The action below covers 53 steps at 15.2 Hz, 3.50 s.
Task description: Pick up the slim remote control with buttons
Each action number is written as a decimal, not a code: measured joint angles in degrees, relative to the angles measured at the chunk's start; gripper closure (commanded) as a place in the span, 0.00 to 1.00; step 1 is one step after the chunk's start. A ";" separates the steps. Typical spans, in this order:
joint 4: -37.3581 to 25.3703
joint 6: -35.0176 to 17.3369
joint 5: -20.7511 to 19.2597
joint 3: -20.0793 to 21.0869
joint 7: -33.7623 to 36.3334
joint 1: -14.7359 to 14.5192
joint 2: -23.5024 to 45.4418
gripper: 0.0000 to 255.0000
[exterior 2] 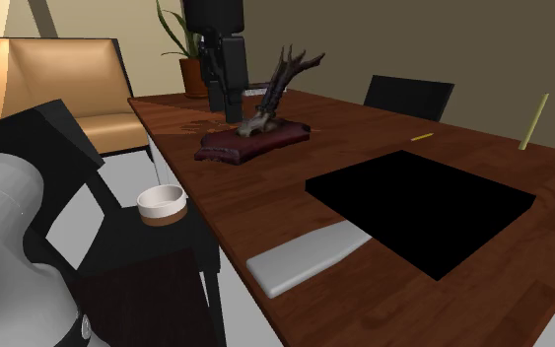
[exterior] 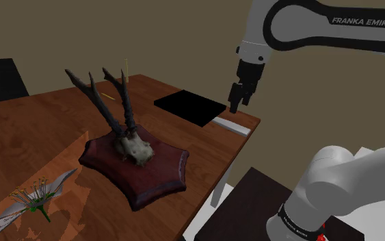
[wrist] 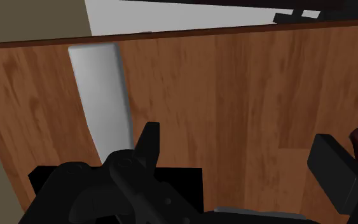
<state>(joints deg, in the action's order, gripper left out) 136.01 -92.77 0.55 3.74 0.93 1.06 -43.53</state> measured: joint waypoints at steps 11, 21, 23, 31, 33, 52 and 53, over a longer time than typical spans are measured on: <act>3.76 -12.94 -4.62 -8.71 -11.62 2.46 9.38 0.00; 3.72 -25.51 -6.09 -15.53 -21.31 3.81 22.04 0.00; 4.51 -27.49 -6.08 -15.86 -21.62 3.85 23.24 0.00; 6.27 -30.42 -6.04 -16.03 -21.60 3.81 24.38 1.00; 6.26 -30.43 -6.03 -16.03 -21.60 3.81 24.39 1.00; -1.34 -18.86 -5.95 -15.13 -21.44 3.74 20.50 1.00; -1.70 -18.43 -5.94 -15.10 -21.44 3.73 20.43 1.00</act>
